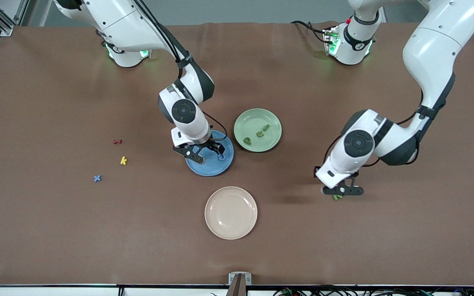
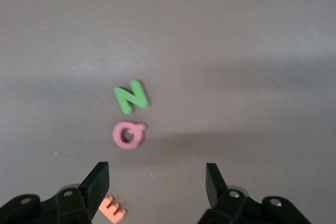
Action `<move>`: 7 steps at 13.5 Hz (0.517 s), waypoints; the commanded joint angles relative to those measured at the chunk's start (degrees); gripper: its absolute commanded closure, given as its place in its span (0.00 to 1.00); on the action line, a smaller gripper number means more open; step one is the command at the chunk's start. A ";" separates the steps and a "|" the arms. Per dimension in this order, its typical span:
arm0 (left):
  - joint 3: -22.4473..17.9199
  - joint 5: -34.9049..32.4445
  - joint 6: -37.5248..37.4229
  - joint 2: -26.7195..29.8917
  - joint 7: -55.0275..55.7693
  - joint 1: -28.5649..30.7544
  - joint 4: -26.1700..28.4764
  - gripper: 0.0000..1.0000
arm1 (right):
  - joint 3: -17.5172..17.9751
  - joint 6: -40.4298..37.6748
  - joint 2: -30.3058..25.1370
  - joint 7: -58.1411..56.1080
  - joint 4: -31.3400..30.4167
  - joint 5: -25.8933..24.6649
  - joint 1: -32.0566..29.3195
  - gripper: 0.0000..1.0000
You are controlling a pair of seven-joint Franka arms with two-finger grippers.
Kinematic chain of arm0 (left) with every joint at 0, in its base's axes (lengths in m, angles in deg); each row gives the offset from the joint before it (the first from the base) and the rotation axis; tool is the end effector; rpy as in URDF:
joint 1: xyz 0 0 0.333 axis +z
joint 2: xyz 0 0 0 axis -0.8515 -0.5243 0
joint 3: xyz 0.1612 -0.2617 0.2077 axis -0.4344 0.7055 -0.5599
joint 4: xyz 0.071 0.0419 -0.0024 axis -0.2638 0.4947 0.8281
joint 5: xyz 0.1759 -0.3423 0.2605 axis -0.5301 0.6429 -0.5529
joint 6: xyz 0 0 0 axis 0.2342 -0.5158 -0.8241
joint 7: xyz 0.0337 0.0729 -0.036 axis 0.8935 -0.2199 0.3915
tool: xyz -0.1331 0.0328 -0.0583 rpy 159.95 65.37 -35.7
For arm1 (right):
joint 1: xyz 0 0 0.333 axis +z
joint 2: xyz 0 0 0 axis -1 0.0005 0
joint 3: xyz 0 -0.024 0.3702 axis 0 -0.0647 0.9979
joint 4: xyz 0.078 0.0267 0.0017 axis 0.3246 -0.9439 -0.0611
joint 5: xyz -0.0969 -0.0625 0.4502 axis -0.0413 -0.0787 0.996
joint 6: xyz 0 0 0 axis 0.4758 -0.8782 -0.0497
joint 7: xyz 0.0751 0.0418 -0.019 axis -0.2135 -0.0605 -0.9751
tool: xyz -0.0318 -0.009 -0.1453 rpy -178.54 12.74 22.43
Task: Sort letters by color into matching plates
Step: 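Grasp the green N with the left gripper while the right gripper grasps the x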
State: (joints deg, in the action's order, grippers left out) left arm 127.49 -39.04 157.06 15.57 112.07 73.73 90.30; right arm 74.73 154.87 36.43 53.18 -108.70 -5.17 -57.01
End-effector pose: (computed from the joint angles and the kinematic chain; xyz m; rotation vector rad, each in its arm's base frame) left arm 0.7213 -0.2224 0.2106 -3.0408 -0.0007 -0.0289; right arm 0.5760 0.4302 0.1608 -3.0088 0.7172 0.1114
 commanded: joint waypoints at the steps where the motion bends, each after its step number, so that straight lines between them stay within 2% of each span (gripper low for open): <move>1: -0.98 0.38 -0.26 -4.17 6.57 -1.37 -4.31 0.19 | 0.34 -4.87 -2.57 -8.75 0.30 -0.53 -5.17 0.00; 7: -6.17 0.47 7.20 -5.14 16.43 -1.11 -5.55 0.22 | -3.52 -9.63 -6.62 -26.60 -0.93 -2.80 -14.93 0.00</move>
State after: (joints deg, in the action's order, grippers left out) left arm 122.39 -39.04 162.90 10.75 125.91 72.89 85.78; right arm 71.60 146.12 31.70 30.47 -108.01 -5.94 -69.65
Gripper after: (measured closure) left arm 0.216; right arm 0.000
